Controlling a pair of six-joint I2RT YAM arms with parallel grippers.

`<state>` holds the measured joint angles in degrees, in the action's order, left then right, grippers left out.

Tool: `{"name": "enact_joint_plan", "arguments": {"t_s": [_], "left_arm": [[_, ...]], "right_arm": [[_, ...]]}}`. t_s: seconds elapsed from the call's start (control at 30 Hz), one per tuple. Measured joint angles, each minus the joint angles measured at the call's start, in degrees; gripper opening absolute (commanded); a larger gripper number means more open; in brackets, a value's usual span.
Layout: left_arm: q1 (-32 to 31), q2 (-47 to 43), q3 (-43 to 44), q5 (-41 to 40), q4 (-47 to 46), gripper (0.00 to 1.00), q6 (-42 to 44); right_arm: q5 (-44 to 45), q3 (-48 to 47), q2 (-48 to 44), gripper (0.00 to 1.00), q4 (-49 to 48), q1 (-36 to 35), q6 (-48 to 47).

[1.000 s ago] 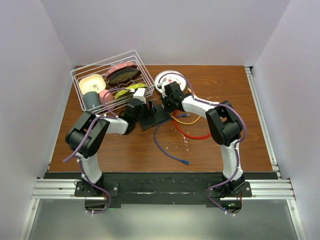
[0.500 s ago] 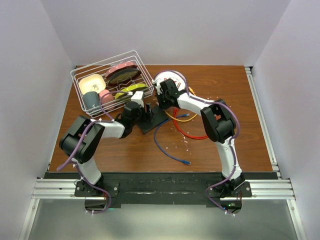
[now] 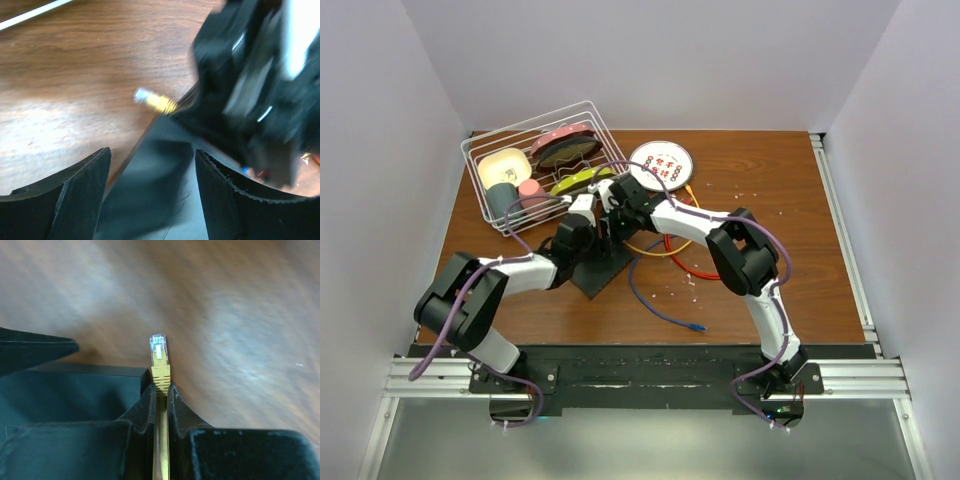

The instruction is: Insert the plug into the switch port

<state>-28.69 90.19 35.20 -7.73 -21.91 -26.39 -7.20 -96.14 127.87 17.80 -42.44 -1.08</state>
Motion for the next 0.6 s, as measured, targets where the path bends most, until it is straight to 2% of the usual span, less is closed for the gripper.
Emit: {"name": "enact_joint_plan", "arguments": {"t_s": [0.27, 0.43, 0.6], "left_arm": [[0.0, -7.7, -1.6, -3.0, 5.4, 0.8, -0.6], [0.0, -13.9, -2.5, -5.0, 8.3, 0.81, -0.6], [0.0, -20.0, -2.6, -6.3, 11.0, 0.8, 0.0]], "right_arm": [[4.0, 1.6, -2.8, 0.0, 1.2, -0.5, 1.1], [7.7, 5.5, -11.3, 0.0, 1.4, -0.2, 1.6], [7.9, 10.6, -21.2, 0.0, 0.8, -0.3, 1.7]]}}
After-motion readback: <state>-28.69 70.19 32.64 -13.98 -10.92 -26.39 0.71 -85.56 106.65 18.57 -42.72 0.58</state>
